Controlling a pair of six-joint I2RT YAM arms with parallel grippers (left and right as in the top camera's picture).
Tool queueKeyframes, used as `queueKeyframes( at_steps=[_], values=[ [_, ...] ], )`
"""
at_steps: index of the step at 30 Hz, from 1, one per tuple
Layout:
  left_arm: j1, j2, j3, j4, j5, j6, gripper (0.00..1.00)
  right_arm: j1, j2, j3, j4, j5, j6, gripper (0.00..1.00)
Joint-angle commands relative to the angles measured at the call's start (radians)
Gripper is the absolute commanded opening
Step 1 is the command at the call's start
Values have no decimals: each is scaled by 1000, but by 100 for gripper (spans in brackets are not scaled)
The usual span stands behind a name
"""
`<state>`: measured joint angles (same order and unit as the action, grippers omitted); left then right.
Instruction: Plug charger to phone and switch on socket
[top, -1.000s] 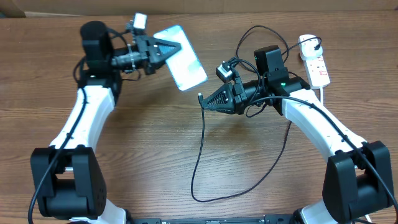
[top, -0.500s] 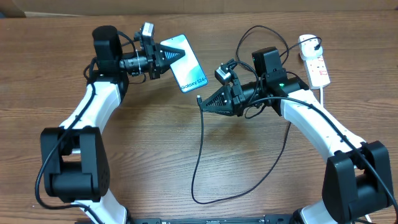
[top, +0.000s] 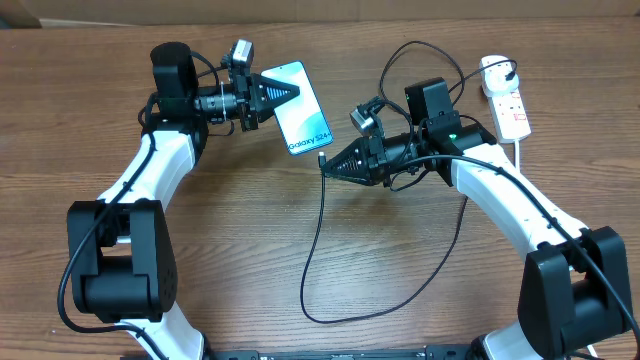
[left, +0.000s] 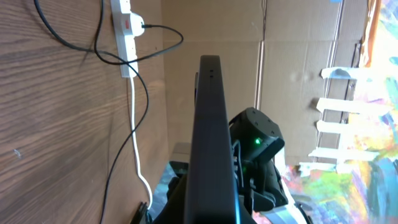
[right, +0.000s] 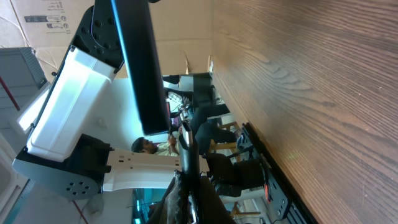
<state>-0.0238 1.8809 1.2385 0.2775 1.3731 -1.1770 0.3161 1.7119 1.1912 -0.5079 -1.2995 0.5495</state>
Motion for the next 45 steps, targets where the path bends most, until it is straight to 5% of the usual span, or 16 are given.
queueKeyframes(
  at_steps=[1,45],
  values=[
    [6,-3,34,9,50,-5,4,11,-30,9,5,-34,-6,4],
    [23,-3,34,-125,41,93,4,56,-30,9,13,19,5,4]
  ],
)
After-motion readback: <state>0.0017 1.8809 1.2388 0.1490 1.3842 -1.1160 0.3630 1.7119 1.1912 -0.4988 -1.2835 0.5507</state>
